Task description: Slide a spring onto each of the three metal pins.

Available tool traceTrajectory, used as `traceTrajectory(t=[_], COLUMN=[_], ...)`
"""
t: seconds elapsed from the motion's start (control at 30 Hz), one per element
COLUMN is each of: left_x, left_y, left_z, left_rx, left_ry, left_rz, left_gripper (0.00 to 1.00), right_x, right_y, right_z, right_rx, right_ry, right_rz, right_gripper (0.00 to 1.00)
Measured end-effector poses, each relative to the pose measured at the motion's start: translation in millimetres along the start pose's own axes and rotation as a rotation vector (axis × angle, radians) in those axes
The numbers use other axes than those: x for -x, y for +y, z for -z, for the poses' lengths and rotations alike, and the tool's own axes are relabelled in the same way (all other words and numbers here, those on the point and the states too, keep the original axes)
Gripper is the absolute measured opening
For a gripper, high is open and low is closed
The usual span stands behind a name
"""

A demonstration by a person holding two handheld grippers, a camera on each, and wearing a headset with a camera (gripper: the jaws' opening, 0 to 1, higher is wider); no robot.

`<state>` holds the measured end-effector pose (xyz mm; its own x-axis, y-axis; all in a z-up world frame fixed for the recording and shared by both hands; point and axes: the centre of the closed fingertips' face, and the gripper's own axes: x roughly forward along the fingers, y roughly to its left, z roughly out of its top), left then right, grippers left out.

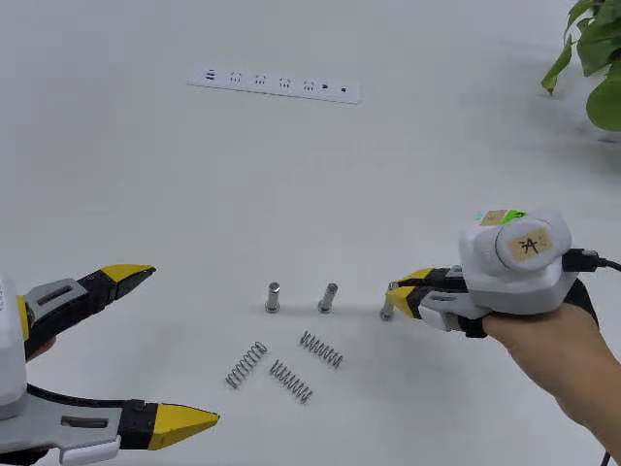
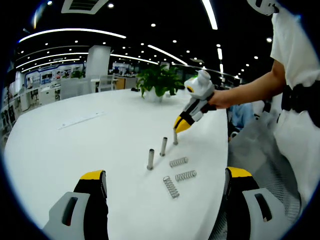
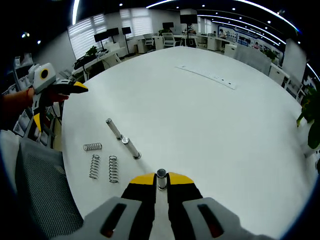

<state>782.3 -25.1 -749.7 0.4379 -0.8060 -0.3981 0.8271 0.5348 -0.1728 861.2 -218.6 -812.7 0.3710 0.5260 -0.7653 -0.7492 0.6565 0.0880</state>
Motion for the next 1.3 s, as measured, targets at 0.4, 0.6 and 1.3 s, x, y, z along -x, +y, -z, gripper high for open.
traceTrajectory(t=[0.4, 0.6, 1.3], left_x=[-1.6, -2.0, -1.9], left_y=[-0.7, -1.1, -1.2], left_z=[-1.9, -1.9, -2.5], left_rx=[-0.001, -0.002, -0.002], left_ry=[-0.003, -0.002, -0.004], left_rz=[0.004, 0.004, 0.002], left_gripper=[1.00, 1.00, 1.00], right_x=[2.2, 3.5, 3.9], right_y=[-3.8, -4.5, -2.8], right_z=[4.7, 2.6, 7.9], right_rx=[-0.016, -0.023, -0.016], right_ry=[-0.010, -0.023, -0.019], right_rz=[0.006, 0.014, 0.019], right_gripper=[0.09, 0.09, 0.09])
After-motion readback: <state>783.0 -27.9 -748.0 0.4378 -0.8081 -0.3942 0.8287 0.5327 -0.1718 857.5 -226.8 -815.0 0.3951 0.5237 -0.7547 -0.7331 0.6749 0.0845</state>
